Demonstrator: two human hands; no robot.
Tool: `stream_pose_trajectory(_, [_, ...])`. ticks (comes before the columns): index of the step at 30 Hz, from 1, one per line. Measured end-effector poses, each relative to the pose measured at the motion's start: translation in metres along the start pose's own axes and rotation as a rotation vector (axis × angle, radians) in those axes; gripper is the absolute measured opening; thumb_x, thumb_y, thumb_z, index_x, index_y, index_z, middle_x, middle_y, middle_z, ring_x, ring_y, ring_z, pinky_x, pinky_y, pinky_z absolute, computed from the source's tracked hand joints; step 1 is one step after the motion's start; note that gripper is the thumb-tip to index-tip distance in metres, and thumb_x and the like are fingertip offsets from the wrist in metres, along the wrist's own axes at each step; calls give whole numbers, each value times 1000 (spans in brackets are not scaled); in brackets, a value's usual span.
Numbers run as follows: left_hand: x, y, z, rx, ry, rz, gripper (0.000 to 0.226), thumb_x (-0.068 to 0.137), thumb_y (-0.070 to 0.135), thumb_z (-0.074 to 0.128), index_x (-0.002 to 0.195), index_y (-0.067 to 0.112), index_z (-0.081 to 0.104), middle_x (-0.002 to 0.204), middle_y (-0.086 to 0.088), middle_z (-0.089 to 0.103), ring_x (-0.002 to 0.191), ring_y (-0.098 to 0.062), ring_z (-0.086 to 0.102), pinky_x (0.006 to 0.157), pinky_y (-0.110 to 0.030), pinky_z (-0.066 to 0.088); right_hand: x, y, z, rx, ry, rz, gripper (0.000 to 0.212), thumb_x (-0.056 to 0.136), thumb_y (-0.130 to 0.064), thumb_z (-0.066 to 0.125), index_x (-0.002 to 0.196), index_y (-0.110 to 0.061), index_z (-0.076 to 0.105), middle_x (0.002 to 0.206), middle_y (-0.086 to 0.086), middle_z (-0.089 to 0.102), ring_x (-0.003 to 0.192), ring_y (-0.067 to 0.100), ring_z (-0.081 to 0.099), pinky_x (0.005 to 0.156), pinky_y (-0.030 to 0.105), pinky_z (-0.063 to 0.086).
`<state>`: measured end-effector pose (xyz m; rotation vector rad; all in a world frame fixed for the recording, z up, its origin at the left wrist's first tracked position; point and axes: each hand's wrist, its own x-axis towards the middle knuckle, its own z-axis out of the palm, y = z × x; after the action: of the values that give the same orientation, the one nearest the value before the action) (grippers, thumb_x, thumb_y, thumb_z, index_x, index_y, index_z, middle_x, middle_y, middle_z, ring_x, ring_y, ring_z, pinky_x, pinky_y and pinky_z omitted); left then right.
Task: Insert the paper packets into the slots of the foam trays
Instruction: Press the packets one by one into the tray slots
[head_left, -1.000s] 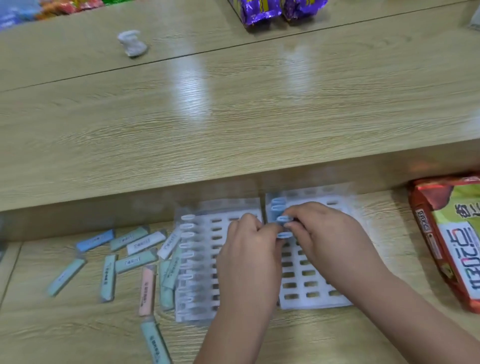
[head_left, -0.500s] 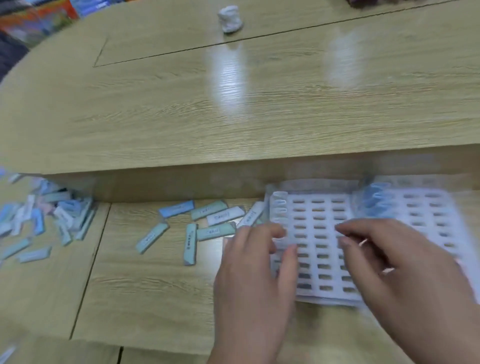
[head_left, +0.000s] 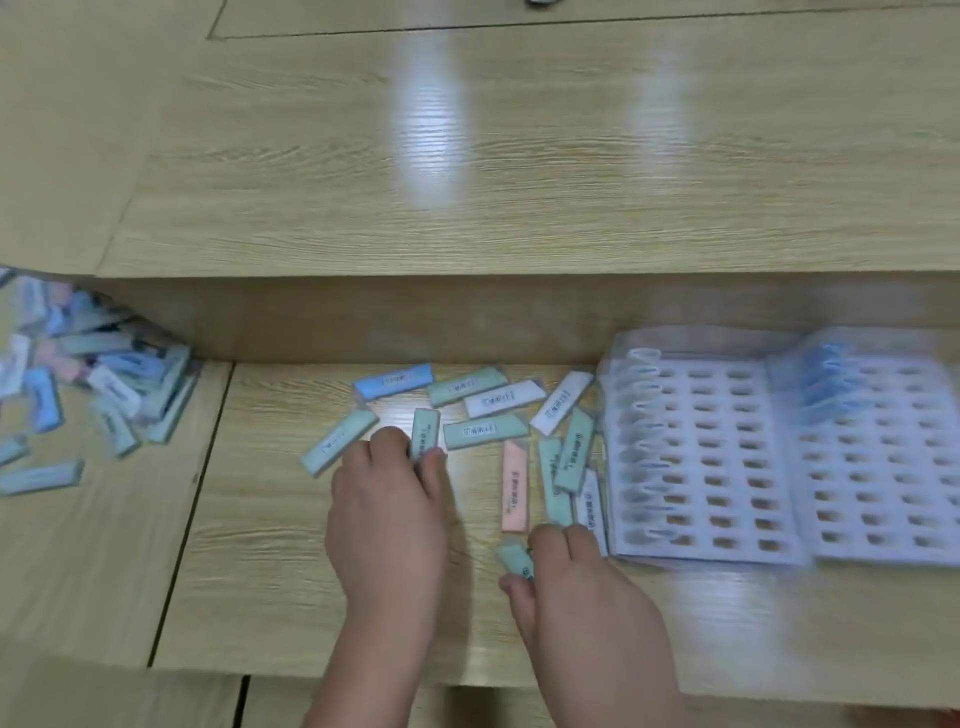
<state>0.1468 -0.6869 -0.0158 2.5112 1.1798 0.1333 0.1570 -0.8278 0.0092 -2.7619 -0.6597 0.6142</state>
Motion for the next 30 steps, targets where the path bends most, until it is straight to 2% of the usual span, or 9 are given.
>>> stream_pose_trajectory(2, [5,1,-2,-6,-16,9,18,91,25,62,102,11,62,99,-12,60,95,-36,57,70,-45,49,2,0,8,46,70,-35,37,99,-47,42,129,-26,40,126,-3,43,103,14,60,68,27,41])
stream_pose_trajectory(4, [9,2,-8,-49,-44,2,8,89,19,62,94,13,61,93,-8,60,92,-34,56,70,-45,48,2,-4,5,116,36,-39,27,100,-45,40,122,-28,37,123,-6,42,103,13,59,66,26,35])
stream_pose_trajectory(9, [4,1,-29,-287,-50,37,24,86,20,65,102,36,56,82,11,60,77,-13,60,62,-34,44,-11,10,-37,388,-70,-38,24,88,-54,50,100,-50,30,101,-20,51,89,1,58,75,18,47])
stream_pose_trajectory(12, [-6,27,-44,-507,-78,142,30,82,29,72,100,51,61,86,17,65,72,-5,61,62,-21,47,-20,38,-71,474,112,-44,33,68,-62,53,98,-68,42,96,-39,56,61,-8,60,62,3,45])
stream_pose_trajectory(16, [-13,83,-43,-754,-216,197,12,86,33,69,94,41,66,86,17,71,75,-6,68,67,-27,56,-9,96,-117,519,432,-20,27,73,-52,67,98,-52,59,72,-23,65,45,-1,57,53,3,40])
stream_pose_trajectory(20, [-19,133,-31,-796,-340,259,13,93,34,62,98,45,62,91,19,70,74,-2,71,62,-43,61,27,141,-138,515,534,3,18,82,-29,72,87,-43,61,82,-28,65,64,-3,64,55,4,41])
stream_pose_trajectory(25, [-19,171,-10,-726,-402,280,23,94,28,65,103,49,63,94,23,69,82,0,68,66,-38,61,64,166,-135,589,484,-6,23,87,-28,68,89,-48,57,88,-32,67,68,-11,66,54,4,46])
stream_pose_trajectory(28, [-22,177,0,-663,-420,247,31,92,21,67,107,47,63,97,28,67,87,7,65,74,-26,59,75,176,-127,597,441,-40,23,89,-26,65,98,-47,59,90,-31,68,72,-9,68,63,22,58])
stream_pose_trajectory(30, [-26,179,2,-555,-365,263,27,91,23,67,106,46,63,93,27,66,87,10,62,73,-19,56,78,181,-122,568,459,-55,19,89,-28,67,100,-43,63,80,-35,66,67,-11,66,60,14,53])
